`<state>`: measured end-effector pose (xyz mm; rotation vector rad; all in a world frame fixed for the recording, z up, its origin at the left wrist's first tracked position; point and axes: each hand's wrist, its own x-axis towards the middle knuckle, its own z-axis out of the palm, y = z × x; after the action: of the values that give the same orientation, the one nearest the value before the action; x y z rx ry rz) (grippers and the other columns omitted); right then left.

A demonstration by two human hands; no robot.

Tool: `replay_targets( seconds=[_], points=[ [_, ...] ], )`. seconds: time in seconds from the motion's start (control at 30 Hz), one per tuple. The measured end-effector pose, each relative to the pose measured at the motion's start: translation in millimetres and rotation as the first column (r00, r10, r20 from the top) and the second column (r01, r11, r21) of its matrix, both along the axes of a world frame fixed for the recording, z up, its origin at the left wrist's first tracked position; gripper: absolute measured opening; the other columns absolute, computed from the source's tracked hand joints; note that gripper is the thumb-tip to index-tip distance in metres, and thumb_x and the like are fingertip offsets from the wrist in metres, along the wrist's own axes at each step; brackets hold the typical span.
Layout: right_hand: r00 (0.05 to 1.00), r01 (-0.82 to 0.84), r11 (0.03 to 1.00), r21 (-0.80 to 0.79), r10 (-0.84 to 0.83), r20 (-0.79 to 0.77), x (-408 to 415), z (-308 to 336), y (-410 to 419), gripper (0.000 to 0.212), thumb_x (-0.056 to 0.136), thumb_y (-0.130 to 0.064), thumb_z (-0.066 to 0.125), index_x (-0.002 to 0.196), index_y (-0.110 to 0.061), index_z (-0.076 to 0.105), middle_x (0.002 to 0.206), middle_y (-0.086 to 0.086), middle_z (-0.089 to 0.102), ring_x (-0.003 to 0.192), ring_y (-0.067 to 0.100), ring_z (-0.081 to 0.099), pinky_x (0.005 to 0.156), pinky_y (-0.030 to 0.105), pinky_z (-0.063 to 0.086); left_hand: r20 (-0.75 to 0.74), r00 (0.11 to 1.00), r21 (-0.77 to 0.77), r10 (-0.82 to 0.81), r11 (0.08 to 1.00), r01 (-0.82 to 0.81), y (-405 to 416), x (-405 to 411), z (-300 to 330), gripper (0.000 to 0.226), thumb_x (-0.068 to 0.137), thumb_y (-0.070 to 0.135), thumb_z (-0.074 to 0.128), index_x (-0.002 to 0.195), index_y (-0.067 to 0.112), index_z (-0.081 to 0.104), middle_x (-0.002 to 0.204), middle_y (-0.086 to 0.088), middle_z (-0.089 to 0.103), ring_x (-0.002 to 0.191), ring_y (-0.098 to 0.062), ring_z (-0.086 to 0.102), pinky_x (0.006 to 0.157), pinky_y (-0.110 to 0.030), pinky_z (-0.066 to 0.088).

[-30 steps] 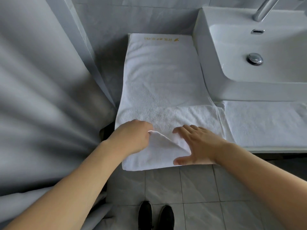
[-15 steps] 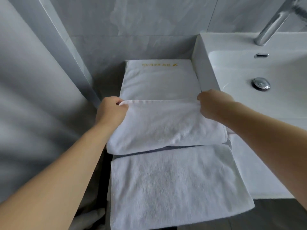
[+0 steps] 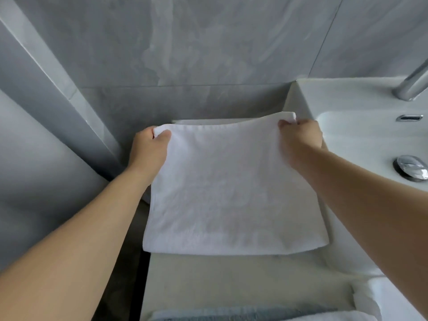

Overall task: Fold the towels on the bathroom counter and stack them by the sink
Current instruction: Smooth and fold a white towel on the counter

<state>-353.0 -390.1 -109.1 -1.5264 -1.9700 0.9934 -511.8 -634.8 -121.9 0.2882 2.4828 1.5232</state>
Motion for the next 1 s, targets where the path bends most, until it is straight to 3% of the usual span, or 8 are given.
replay_targets(
  seconds=[0.1,0.2,0.3,0.47,0.53,0.67,0.8,1.0],
  points=[
    [1.0,-0.017,0.995,0.094,0.015,0.021,-27.0,-16.4,18.6,0.032,0.096,-0.03,0.044,0.095,-0.005,0.064,0.093,0.017,0.066,0.096,0.038,0.061,0.077,0.035,0.045,0.023,1.0,0.064,0.002,0.998,-0.003,31.7,-33.4,-11.3,0.039,0.079,0.04,0.054,0.089,0.003,0.061,0.077,-0.002,0.059,0.068,-0.017,0.052,0.063,-0.033,0.044],
    [0.998,-0.051,0.993,0.107,0.047,0.037,-43.2,-40.2,34.3,0.034,0.099,-0.03,0.043,0.109,-0.004,0.063,0.109,0.02,0.066,0.103,0.037,0.06,0.077,0.033,0.042,0.071,0.997,0.038,0.021,0.999,-0.024,62.1,-55.0,-34.3,0.021,0.091,0.033,0.056,0.093,0.014,0.065,0.091,-0.005,0.067,0.079,-0.022,0.06,0.073,-0.035,0.051],
    [0.982,-0.105,0.979,0.173,0.075,0.172,-56.0,-66.5,40.5,0.034,0.101,-0.032,0.043,0.116,-0.008,0.062,0.116,0.018,0.065,0.109,0.038,0.059,0.082,0.035,0.044,0.031,0.999,-0.158,0.02,0.987,-0.015,73.1,-67.3,-61.0,0.03,0.098,0.029,0.052,0.112,0.005,0.064,0.114,-0.013,0.067,0.101,-0.028,0.063,0.085,-0.037,0.051],
    [0.868,-0.262,0.897,0.355,0.058,0.493,-73.1,-78.7,56.8,0.033,0.102,-0.031,0.038,0.105,-0.009,0.063,0.108,0.019,0.067,0.101,0.039,0.063,0.077,0.037,0.044,-0.113,0.979,-0.48,-0.169,0.872,0.096,77.9,-92.9,-69.5,0.043,0.103,0.032,0.044,0.138,0.007,0.051,0.142,-0.013,0.053,0.124,-0.032,0.053,0.093,-0.035,0.042],
    [0.814,-0.341,0.865,0.368,0.075,0.576,-77.6,-75.1,64.8,0.036,0.103,-0.028,0.035,0.106,-0.007,0.063,0.109,0.019,0.067,0.102,0.038,0.063,0.075,0.035,0.042,-0.16,0.967,-0.529,-0.196,0.844,0.083,80.2,-99.7,-67.1,0.046,0.103,0.033,0.044,0.138,0.005,0.049,0.142,-0.015,0.053,0.129,-0.036,0.05,0.099,-0.038,0.041],
    [0.707,-0.427,0.85,0.31,0.1,0.7,-88.6,-68.7,71.1,0.039,0.104,-0.026,0.03,0.114,-0.006,0.063,0.115,0.019,0.066,0.107,0.036,0.063,0.084,0.038,0.047,-0.173,0.967,-0.605,-0.185,0.795,0.044,84.4,-100.3,-70.3,0.036,0.104,0.034,0.041,0.123,0.007,0.057,0.126,-0.016,0.061,0.116,-0.038,0.055,0.079,-0.036,0.039],
    [0.635,-0.467,0.845,0.26,0.117,0.763,-92.0,-71.5,73.9,0.032,0.1,-0.02,0.035,0.121,-0.006,0.056,0.119,0.019,0.064,0.11,0.036,0.062,0.084,0.039,0.048,-0.213,0.966,-0.629,-0.149,0.777,-0.019,87.1,-91.1,-73.9,0.033,0.103,0.034,0.041,0.118,0.01,0.058,0.119,-0.014,0.064,0.11,-0.037,0.058,0.074,-0.035,0.035],
    [0.493,-0.527,0.837,0.148,0.159,0.856,-95.3,-69.2,77.8,0.04,0.1,-0.017,0.035,0.136,-0.003,0.042,0.136,0.017,0.051,0.123,0.035,0.054,0.091,0.045,0.046,-0.209,0.976,-0.616,-0.056,0.783,-0.087,90.5,-81.9,-74.2,0.046,0.1,0.04,0.048,0.126,0.003,0.041,0.128,-0.022,0.053,0.117,-0.043,0.052,0.082,-0.045,0.04]
  ],
)
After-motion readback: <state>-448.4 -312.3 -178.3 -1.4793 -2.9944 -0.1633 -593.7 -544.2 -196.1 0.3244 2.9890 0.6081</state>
